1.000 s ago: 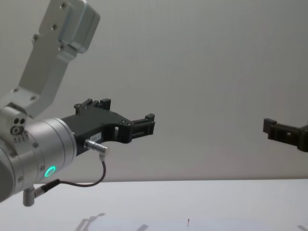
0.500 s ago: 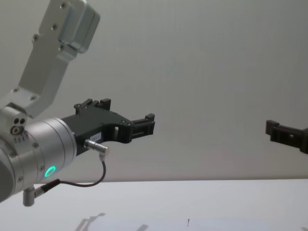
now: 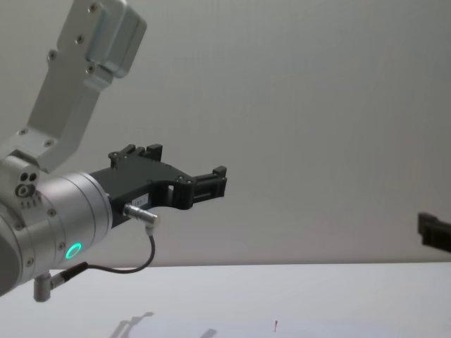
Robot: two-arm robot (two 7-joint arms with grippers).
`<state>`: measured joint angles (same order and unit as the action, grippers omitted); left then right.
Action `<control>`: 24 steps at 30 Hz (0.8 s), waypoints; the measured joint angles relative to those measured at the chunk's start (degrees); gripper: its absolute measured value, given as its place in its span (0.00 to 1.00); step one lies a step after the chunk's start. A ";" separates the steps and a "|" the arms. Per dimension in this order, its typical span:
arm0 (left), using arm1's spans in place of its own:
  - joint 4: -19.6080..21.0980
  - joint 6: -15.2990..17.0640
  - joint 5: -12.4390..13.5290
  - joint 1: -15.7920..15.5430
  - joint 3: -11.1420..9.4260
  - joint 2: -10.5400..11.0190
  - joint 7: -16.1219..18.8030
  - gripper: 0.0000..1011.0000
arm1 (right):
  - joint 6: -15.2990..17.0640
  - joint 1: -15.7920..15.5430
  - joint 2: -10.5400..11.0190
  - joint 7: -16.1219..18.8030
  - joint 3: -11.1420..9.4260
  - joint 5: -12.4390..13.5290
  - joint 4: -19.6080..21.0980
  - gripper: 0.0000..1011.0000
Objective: Use the one hand to pick up the stamp and affix it onto the A4 paper.
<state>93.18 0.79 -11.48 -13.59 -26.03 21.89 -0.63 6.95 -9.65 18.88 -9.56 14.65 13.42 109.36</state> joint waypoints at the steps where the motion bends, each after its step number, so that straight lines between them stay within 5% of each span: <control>1: 0.00 0.00 0.00 0.00 0.00 0.00 0.00 0.99 | 0.32 -0.27 -0.08 -0.64 0.08 -0.17 0.21 0.99; 13: 0.00 0.00 0.00 0.00 0.00 0.00 0.00 0.99 | 7.29 -5.42 -2.13 -10.79 1.16 -2.05 4.01 0.99; 24: 0.00 0.00 0.00 0.00 0.00 0.00 0.00 0.99 | 11.69 -7.42 -2.75 -13.90 0.33 -2.07 5.00 0.99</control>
<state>93.18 0.80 -11.48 -13.59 -26.03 21.90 -0.63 18.63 -17.07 16.13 -23.45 14.98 11.35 114.36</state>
